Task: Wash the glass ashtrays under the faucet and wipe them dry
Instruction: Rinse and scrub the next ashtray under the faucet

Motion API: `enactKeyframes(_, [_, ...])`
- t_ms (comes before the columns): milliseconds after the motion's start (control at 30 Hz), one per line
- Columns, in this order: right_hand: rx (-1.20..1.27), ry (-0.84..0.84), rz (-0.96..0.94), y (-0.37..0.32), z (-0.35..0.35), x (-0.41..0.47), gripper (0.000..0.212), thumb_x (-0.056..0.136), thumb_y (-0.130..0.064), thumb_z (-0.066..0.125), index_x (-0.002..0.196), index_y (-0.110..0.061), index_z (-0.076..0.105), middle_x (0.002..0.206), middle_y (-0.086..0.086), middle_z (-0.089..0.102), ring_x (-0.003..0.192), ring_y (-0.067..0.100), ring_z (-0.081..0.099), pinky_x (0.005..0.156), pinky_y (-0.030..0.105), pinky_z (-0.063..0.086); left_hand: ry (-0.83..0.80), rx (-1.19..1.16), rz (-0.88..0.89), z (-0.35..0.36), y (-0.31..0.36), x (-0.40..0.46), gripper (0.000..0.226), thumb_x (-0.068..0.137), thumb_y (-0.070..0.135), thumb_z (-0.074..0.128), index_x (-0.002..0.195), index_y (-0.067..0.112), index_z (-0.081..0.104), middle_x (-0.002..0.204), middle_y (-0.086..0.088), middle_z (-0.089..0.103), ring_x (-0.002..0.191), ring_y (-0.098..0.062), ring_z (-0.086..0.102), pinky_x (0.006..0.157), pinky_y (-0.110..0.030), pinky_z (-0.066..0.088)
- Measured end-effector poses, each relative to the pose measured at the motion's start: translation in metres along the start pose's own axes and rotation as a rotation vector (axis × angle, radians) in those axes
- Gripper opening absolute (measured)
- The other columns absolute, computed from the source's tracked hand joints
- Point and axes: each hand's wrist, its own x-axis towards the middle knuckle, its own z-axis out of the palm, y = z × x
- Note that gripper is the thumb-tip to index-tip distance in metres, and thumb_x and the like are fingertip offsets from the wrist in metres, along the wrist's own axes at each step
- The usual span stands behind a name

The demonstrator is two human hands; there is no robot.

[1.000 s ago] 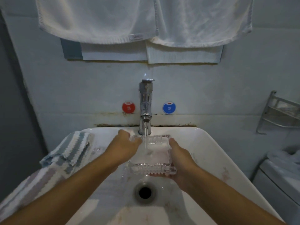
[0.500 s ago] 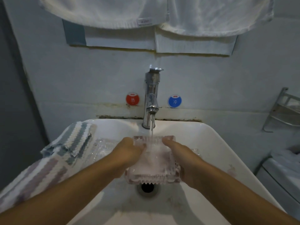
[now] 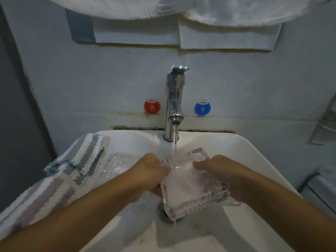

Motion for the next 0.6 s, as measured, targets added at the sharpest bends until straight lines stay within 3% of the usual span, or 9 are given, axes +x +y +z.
enactKeyframes(67, [0.005,0.014,0.0,0.0,-0.001,0.0,0.034,0.095,-0.032,0.066,0.118,-0.008,0.061,0.107,0.014,0.07,0.092,0.031,0.069,0.085,0.041,0.058,-0.036,-0.034,-0.019,0.002,-0.002,0.002,0.013,0.097,0.004,0.056,0.103,-0.001,0.068,0.086,-0.014,0.074,0.059,-0.018,0.07,0.051,-0.024,0.055])
enactKeyframes(167, [-0.011,0.03,-0.011,0.004,0.0,0.003,0.036,0.094,-0.032,0.067,0.12,-0.008,0.06,0.11,0.012,0.067,0.095,0.029,0.065,0.081,0.037,0.054,-0.066,-0.081,-0.059,0.001,-0.002,0.001,0.016,0.09,-0.002,0.065,0.106,-0.003,0.066,0.082,-0.012,0.074,0.057,-0.016,0.07,0.051,-0.025,0.054])
enactKeyframes(333, [-0.025,-0.001,-0.068,0.005,0.001,0.006,0.04,0.092,-0.035,0.07,0.118,-0.007,0.061,0.113,0.011,0.068,0.102,0.029,0.065,0.094,0.041,0.053,0.004,0.04,-0.011,-0.006,0.003,-0.003,0.028,0.085,0.024,0.078,0.091,-0.004,0.073,0.071,-0.01,0.076,0.055,-0.018,0.072,0.049,-0.025,0.056])
enactKeyframes(467, [-0.056,-0.046,-0.052,0.003,-0.004,0.004,0.045,0.086,-0.041,0.072,0.118,-0.01,0.063,0.116,0.016,0.068,0.104,0.037,0.066,0.098,0.05,0.052,-0.035,0.149,0.03,-0.007,0.009,-0.005,0.018,0.094,0.017,0.068,0.088,0.002,0.075,0.071,-0.006,0.074,0.057,-0.016,0.072,0.053,-0.025,0.058])
enactKeyframes(600, [-0.101,-0.027,-0.057,0.0,-0.005,0.002,0.042,0.09,-0.04,0.07,0.119,-0.011,0.064,0.116,0.013,0.067,0.1,0.032,0.066,0.089,0.041,0.053,-0.08,0.125,0.007,-0.009,0.009,-0.003,0.016,0.095,-0.001,0.057,0.096,0.001,0.073,0.079,-0.007,0.076,0.065,-0.018,0.075,0.058,-0.027,0.06])
